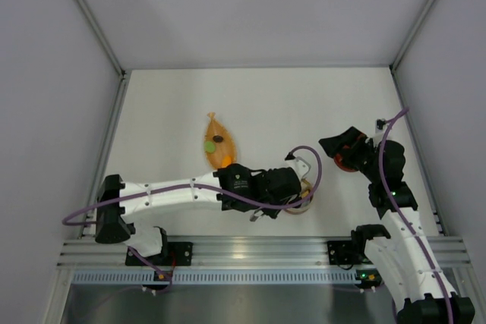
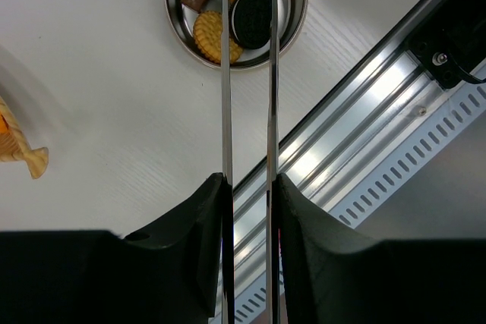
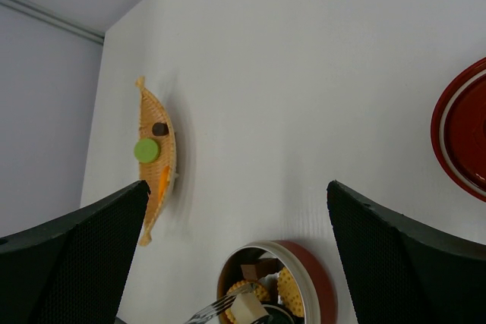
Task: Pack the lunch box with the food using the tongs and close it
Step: Place the fake food in the packing box.
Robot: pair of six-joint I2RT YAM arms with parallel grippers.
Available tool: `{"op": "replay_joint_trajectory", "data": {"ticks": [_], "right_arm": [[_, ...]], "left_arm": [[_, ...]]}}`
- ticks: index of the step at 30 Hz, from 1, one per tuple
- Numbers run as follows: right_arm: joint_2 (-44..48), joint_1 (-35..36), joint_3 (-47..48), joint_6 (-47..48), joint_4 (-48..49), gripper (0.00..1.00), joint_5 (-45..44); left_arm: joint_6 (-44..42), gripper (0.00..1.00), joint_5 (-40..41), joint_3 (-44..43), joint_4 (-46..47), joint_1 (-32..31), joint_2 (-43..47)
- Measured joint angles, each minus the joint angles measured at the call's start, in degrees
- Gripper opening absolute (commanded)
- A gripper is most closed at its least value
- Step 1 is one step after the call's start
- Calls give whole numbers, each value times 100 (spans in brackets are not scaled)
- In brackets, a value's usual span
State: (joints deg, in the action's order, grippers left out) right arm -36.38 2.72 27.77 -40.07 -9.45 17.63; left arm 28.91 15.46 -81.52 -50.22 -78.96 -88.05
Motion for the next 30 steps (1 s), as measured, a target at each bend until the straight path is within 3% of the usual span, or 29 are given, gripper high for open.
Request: {"op": "replay_joint_trajectory", "data": {"ticks": [16,30], "right_arm": [[74,0,0,0,-2,100,-20],[74,0,0,0,-2,99,-20]], "left_arm": [[103,48,160,140,61,0,-74],[249,47,782,96,-114,68,105]]}}
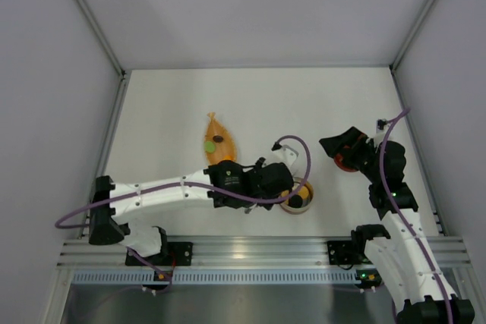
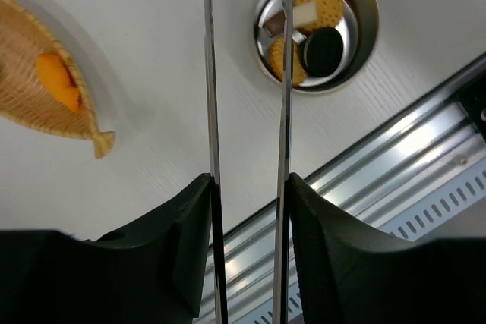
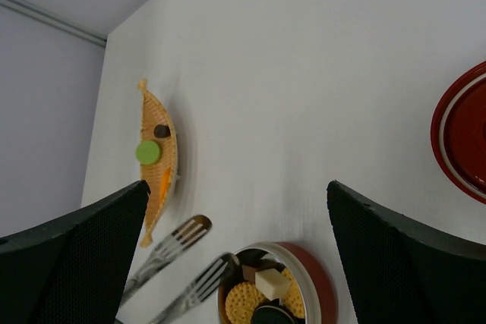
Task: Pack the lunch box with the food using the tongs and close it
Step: Place the fake food in the packing box, then pick up the fake food from the plate.
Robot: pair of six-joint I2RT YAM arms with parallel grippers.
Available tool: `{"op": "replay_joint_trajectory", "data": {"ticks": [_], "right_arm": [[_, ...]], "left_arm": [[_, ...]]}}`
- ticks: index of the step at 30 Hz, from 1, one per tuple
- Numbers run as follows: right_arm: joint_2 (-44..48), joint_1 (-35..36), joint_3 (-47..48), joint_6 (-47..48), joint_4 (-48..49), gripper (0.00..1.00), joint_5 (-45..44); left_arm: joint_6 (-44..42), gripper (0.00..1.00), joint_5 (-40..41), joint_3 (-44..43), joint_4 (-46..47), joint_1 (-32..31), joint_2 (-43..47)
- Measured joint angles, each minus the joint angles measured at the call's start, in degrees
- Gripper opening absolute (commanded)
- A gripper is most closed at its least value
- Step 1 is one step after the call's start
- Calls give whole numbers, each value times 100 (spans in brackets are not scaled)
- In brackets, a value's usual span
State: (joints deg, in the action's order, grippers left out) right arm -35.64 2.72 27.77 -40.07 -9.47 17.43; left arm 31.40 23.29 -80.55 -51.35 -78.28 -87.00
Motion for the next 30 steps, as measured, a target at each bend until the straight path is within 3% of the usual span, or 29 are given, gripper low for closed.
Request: {"op": "replay_joint_trajectory", "data": {"ticks": [4,9,13,20,30], "right_arm": [[0,0,0,0,2,99,0],[0,0,0,-2,4,100,4],[0,0,0,-11,7,100,15],[0,0,0,-11,2,99,24],[2,0,4,-2,0,99,24]], "left_arm": [[181,47,280,17,-155,686,658],[138,48,485,278,-179,2402,1703],[-50,48,387,691,-146,3154,1878],[-348,48,-160,1414,72,3786,1331],[-566,48,-479,1537,470,3993,1058]]}}
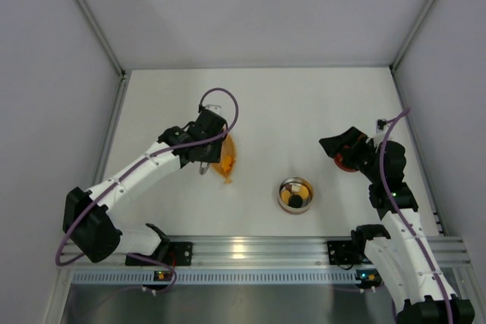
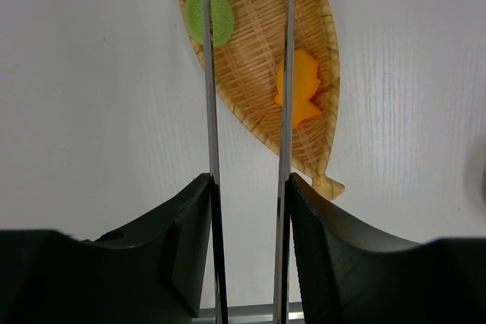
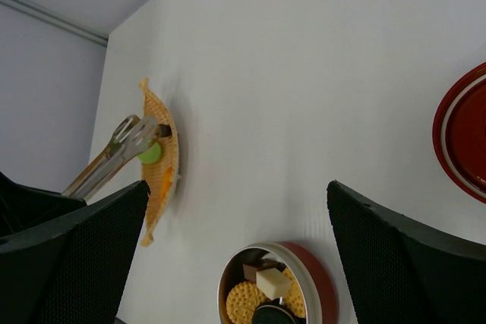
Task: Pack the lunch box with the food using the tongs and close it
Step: Pick up the fake food from the plate.
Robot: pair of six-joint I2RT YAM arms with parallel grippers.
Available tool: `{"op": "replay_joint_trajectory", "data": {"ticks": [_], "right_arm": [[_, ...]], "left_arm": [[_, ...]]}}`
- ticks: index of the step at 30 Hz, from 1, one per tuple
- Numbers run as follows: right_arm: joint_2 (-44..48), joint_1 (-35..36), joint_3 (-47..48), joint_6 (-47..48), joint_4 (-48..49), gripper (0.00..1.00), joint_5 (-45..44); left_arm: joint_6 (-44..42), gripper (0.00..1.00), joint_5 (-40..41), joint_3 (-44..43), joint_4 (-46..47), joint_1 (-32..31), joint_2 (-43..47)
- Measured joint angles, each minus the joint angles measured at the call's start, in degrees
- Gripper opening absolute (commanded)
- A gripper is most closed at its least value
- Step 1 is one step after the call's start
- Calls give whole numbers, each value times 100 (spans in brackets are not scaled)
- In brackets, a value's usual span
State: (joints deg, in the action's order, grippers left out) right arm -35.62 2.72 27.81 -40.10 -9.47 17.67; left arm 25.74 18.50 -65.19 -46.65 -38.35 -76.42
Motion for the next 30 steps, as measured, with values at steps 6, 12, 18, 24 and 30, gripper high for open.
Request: {"op": "replay_joint_trajectory", "data": {"ticks": [6,12,18,24,30], "right_arm": [[-2,0,4,0,0,100,0],[-2,0,4,2,0,100,0],[-2,0,4,2,0,99,0],[-2,0,4,2,0,100,-2],[-2,0,4,2,0,99,-2]], "left_arm": [[-46,48,-46,0,55,72,-111],[-66,49,-70,7,70,87,-212],[-92,48,-94,24,127,109,-286],[-111,49,-111,116,190,168,-297],[-149,48,-149,195,297,223,-315]]}}
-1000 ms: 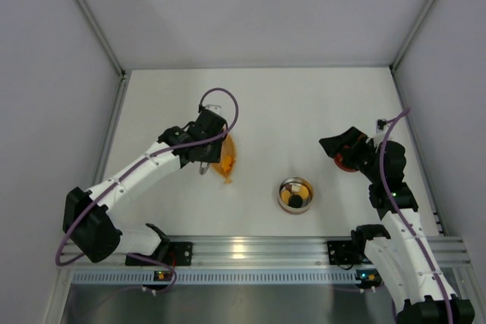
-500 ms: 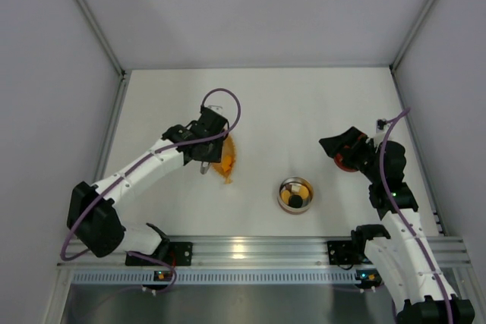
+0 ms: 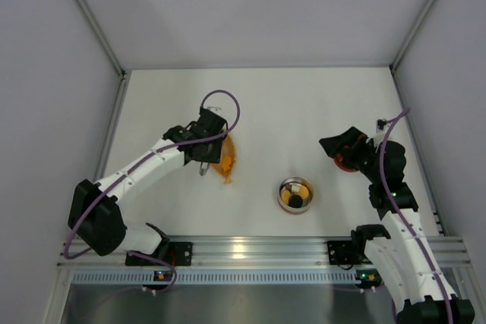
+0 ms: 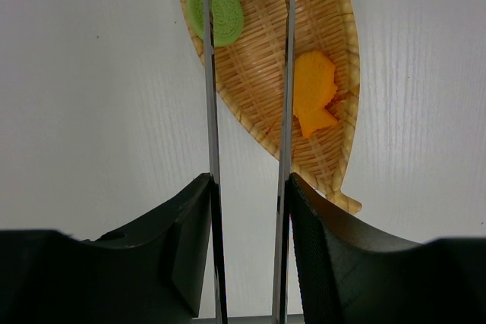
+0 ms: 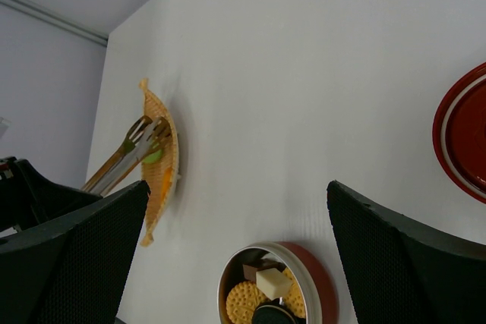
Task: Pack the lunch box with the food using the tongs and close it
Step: Pick up the fake food from the plate.
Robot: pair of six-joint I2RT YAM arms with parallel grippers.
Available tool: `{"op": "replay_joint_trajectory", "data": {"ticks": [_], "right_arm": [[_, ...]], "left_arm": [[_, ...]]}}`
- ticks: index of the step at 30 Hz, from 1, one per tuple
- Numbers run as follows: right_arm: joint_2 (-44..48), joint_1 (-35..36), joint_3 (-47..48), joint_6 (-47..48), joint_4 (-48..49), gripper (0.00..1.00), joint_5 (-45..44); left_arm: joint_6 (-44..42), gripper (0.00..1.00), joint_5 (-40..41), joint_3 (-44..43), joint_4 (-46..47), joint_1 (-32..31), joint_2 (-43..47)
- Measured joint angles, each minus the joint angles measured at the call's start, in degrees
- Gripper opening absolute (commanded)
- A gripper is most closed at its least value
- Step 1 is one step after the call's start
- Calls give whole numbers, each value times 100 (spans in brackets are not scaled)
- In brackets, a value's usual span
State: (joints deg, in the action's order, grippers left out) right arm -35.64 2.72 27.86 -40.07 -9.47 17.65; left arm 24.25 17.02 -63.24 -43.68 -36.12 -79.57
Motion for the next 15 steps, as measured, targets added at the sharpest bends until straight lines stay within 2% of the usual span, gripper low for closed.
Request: {"op": "replay_joint_trajectory", "data": {"ticks": [6,12,15], "right_arm": [[0,0,0,0,2,99,0],[0,0,0,0,0,99,0],[0,0,0,0,0,99,0]], "left_arm": [[0,45,-76,17,22,24,-85],[-7,34,-114,17,33,35,-85],[-11,32,-114,17,28,35,-81]]}}
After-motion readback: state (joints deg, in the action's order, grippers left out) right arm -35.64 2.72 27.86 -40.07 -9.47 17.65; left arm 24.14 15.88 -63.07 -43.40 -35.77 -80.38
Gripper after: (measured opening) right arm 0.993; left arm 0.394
